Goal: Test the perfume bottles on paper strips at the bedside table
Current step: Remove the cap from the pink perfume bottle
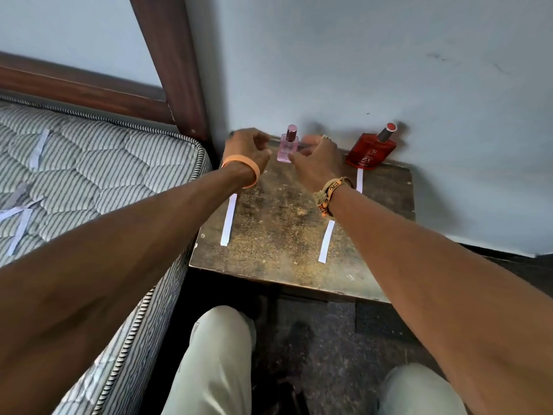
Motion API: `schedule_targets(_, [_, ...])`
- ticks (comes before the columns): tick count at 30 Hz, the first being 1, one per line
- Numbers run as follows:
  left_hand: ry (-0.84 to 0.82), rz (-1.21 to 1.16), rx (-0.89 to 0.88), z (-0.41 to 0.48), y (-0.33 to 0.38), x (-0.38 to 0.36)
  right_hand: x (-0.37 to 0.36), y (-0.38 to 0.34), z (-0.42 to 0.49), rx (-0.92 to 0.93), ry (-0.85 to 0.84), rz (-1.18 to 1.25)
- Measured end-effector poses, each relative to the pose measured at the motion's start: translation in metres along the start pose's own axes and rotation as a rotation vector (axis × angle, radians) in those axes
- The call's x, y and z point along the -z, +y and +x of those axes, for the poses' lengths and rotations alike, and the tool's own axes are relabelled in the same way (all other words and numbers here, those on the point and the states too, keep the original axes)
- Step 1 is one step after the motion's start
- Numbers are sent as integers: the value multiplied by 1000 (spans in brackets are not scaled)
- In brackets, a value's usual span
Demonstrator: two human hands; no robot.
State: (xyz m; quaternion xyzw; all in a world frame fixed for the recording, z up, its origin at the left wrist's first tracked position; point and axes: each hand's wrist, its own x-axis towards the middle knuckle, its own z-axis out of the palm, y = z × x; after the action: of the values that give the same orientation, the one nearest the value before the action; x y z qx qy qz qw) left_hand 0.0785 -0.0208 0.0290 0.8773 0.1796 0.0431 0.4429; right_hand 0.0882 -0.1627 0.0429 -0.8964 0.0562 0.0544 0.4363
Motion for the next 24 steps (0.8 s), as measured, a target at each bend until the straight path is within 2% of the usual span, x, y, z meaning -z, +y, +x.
schedule_targets(6, [-41, -21, 16, 21, 1, -16, -14, 1, 25, -29, -19, -57])
schedule_targets(12, [-113, -22, -23, 31, 3, -31, -24, 6, 37, -4, -54, 5])
schedule_targets(17, [-74, -73, -17, 31, 2, -37, -27, 8, 37, 9, 9, 4])
schedule_targets(24, [-119, -161, -13, 12, -1, -33, -20, 14, 17, -14, 13, -7])
